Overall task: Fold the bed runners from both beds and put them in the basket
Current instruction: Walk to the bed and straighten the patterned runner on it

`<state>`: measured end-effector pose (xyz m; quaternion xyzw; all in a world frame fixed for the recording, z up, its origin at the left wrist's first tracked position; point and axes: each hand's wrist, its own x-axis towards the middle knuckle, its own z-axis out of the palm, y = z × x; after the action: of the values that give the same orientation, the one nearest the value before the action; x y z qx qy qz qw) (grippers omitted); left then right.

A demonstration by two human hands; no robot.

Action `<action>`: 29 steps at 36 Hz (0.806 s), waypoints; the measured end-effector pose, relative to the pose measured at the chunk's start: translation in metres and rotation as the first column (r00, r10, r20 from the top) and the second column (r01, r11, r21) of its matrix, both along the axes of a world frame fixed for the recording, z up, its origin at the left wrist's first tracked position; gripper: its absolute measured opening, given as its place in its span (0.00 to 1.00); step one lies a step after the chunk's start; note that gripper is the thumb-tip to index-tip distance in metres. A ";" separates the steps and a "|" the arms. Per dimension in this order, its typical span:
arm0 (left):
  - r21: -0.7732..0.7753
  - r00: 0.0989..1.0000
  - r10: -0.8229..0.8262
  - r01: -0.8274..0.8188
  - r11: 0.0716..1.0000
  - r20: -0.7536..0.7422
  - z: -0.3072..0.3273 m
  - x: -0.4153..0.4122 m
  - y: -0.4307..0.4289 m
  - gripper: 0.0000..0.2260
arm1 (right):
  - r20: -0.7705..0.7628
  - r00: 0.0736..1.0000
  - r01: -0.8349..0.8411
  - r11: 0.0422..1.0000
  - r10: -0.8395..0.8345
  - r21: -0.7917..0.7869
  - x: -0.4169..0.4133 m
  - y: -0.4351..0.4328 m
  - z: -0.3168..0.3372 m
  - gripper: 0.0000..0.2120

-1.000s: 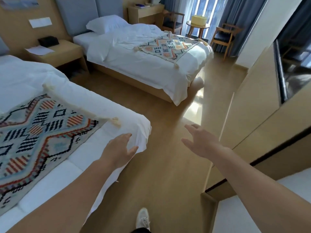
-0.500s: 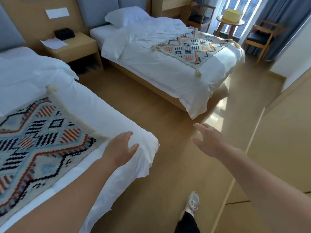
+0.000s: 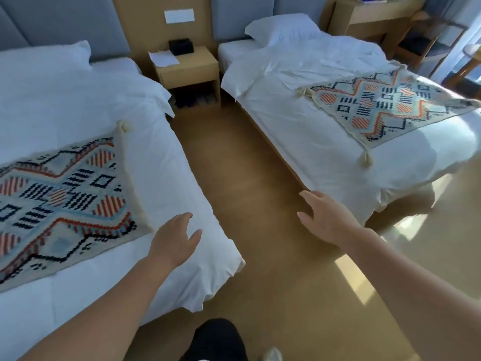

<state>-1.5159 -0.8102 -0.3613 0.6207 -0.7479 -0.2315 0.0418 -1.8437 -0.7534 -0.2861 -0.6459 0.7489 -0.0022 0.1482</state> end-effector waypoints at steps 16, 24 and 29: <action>-0.063 0.952 0.302 -0.304 0.950 -0.042 -0.025 -0.043 -0.167 0.25 | -0.059 0.922 -0.384 0.923 0.383 0.003 -0.008 -0.265 -0.018 0.25; -0.018 0.899 0.437 -0.437 0.899 -0.028 -0.020 -0.041 -0.264 0.25 | -0.070 0.837 -0.540 0.840 0.543 0.058 0.025 -0.403 -0.011 0.26; 0.012 0.847 0.531 -0.531 0.847 -0.013 -0.013 -0.023 -0.296 0.25 | -0.073 0.766 -0.633 0.769 0.638 0.087 0.056 -0.467 -0.013 0.25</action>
<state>-1.5389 -1.1065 -0.3741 0.8014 -0.5461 -0.2189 0.1077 -1.7882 -1.2203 -0.2991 -0.8559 0.4923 0.1011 0.1214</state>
